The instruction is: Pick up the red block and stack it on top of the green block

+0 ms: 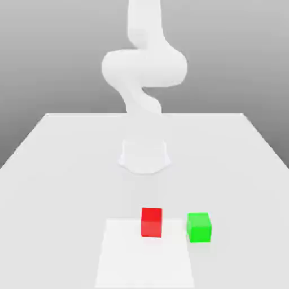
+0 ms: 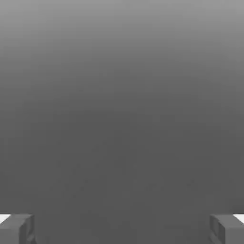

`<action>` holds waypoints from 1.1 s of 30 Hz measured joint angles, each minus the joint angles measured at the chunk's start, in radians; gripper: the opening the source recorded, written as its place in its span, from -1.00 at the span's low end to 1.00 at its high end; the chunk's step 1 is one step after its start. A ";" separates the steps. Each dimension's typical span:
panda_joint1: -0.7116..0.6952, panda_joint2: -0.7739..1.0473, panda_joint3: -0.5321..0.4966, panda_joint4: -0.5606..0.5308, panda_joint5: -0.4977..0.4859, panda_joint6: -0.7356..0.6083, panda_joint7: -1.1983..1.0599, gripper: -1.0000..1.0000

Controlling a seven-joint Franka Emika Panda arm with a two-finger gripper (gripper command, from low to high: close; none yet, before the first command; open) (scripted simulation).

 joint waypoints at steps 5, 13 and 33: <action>0.001 0.158 0.011 -0.147 0.008 0.119 0.017 0.00; 0.005 0.419 0.031 -0.389 0.015 0.314 0.050 0.00; 0.027 0.896 0.014 -0.515 -0.032 0.688 0.112 -1.00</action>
